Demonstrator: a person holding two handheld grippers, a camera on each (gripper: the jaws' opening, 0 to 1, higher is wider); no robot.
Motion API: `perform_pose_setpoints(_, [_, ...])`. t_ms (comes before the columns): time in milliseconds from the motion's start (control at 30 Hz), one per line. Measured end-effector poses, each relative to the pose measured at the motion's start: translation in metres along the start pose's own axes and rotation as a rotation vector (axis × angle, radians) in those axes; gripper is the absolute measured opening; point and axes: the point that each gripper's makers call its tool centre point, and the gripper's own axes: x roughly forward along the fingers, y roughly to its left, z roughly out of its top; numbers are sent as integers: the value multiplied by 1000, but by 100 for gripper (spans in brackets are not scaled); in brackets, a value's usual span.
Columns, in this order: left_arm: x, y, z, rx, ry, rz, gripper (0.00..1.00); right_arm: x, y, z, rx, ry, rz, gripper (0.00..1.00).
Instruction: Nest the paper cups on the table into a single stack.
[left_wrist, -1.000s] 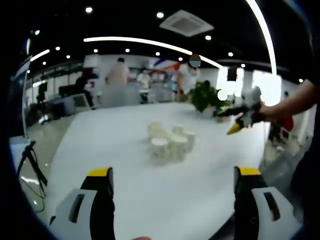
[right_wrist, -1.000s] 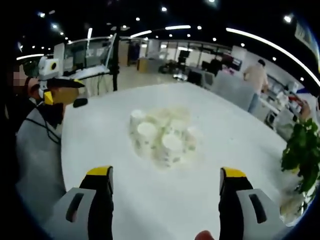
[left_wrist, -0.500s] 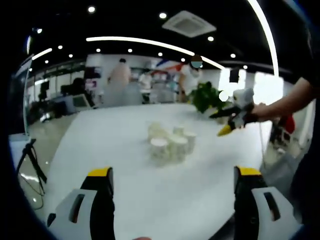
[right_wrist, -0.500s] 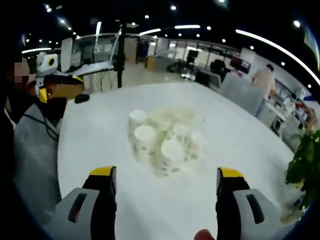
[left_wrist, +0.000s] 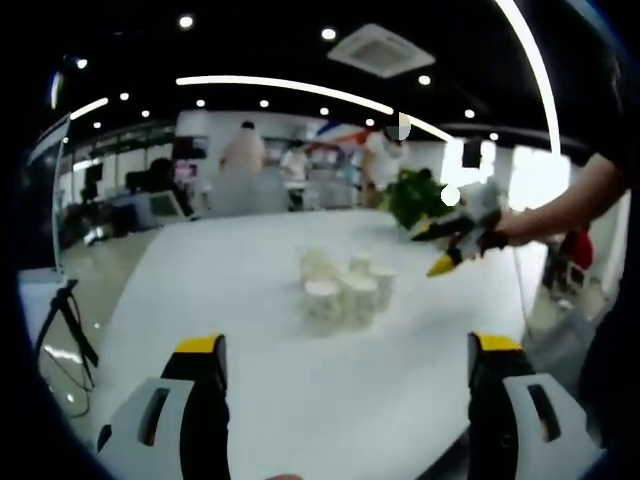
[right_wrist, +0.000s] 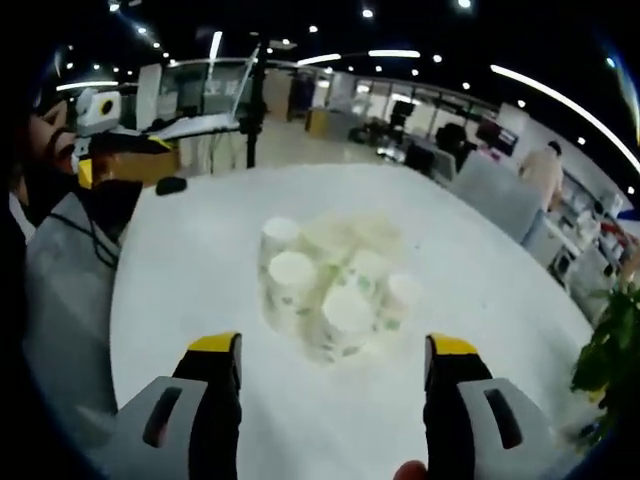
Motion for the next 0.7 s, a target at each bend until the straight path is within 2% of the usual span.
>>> perform_pose_setpoints(500, [-1, -5, 2, 26, 4, 7, 100, 15, -12, -5, -10, 38, 24, 73])
perform_pose_setpoints(700, [-2, -7, -7, 31, 34, 12, 100, 24, -13, 0, -19, 34, 43, 72])
